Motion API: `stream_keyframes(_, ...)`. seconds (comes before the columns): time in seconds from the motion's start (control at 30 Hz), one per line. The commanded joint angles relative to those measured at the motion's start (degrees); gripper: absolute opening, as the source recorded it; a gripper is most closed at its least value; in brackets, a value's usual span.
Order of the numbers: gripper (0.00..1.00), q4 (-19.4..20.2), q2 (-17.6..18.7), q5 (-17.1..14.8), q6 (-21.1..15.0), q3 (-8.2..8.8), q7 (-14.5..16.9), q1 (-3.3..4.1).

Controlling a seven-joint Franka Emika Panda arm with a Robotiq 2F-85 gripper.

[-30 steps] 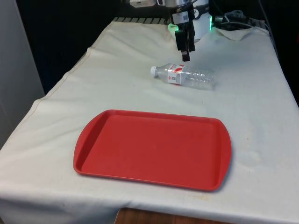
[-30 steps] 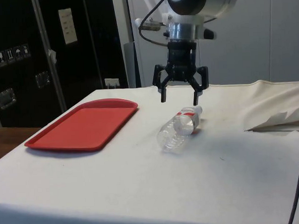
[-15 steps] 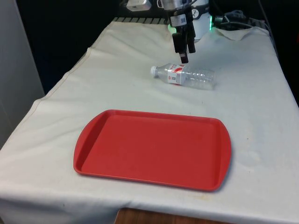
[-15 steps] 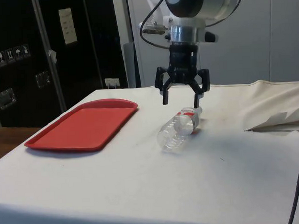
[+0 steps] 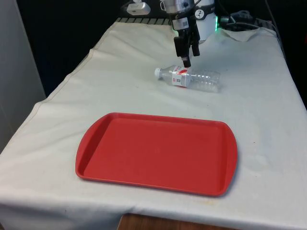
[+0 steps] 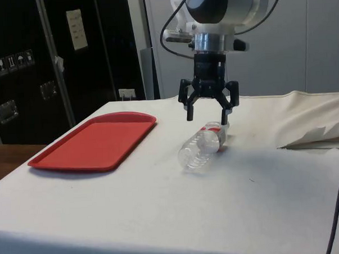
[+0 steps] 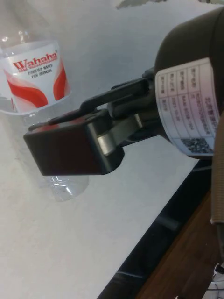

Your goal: Place the bottle upright on the tray.

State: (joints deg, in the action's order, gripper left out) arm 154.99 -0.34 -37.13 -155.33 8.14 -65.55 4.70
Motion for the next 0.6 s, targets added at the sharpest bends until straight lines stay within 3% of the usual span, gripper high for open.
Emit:
stream_keyframes(0.0,1.0,-0.2,0.1,-1.5,-0.5,0.0,0.5,0.06)
stream_keyframes(0.17,1.0,-0.5,0.7,-2.6,-0.5,0.4,0.5,0.0)
stream_keyframes(0.2,1.0,-0.3,0.9,-1.4,0.0,0.46,0.0,-0.06)
stream_keyframes(0.23,1.0,-0.5,0.8,-2.7,-0.5,0.46,0.5,-0.06)
stream_keyframes(0.5,1.0,-0.9,1.4,-3.7,-0.6,1.15,0.3,-0.06)
stream_keyframes(0.53,1.0,-0.6,1.4,-2.5,0.0,1.26,0.0,-0.11)
stream_keyframes(0.57,1.0,-0.9,1.5,-3.8,-0.6,1.2,0.3,-0.06)
